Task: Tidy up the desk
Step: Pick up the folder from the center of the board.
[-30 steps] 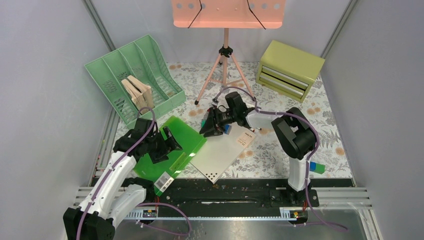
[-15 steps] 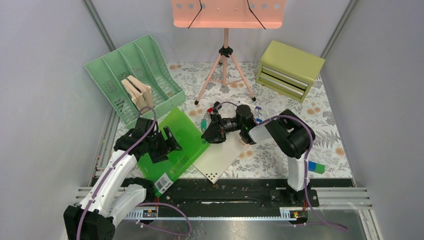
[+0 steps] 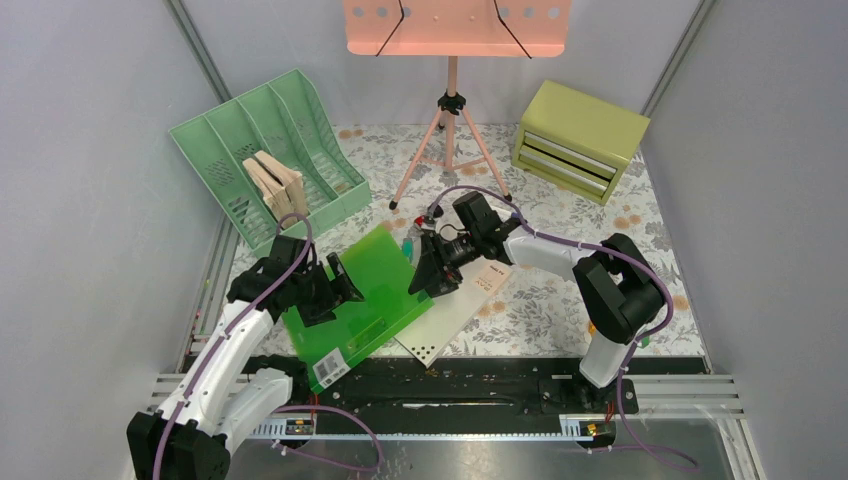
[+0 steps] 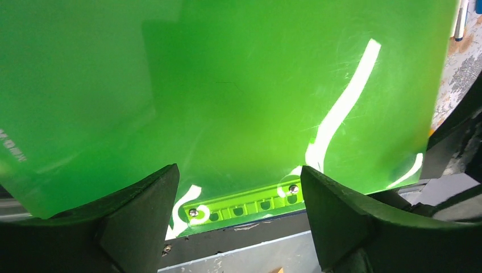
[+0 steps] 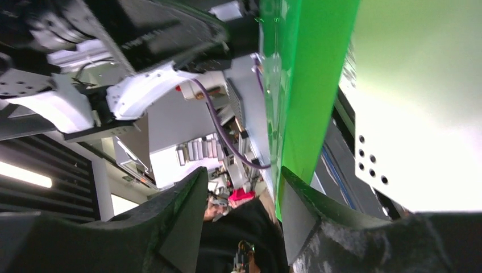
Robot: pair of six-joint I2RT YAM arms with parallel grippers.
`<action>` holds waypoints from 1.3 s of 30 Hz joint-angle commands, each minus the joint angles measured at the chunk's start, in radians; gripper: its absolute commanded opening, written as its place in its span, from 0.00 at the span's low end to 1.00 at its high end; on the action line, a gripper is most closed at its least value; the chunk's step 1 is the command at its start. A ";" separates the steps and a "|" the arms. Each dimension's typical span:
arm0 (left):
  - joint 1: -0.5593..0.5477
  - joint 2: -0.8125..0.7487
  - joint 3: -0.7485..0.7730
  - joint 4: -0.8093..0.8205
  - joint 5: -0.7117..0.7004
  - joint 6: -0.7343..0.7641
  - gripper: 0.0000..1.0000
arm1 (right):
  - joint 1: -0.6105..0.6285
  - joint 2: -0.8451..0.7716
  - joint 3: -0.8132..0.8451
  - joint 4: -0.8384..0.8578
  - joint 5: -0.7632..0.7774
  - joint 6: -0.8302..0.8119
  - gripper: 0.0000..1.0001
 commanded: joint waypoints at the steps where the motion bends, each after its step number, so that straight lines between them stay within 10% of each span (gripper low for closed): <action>1: 0.000 0.018 0.054 0.011 -0.021 0.021 0.80 | 0.016 -0.020 0.021 -0.254 0.005 -0.174 0.53; 16: 0.001 -0.005 0.244 0.038 -0.041 0.191 0.82 | 0.072 -0.049 0.231 -0.571 0.060 -0.317 0.09; 39: -0.002 0.125 0.788 0.032 0.077 0.395 0.98 | -0.005 -0.172 0.721 -0.851 0.356 -0.063 0.00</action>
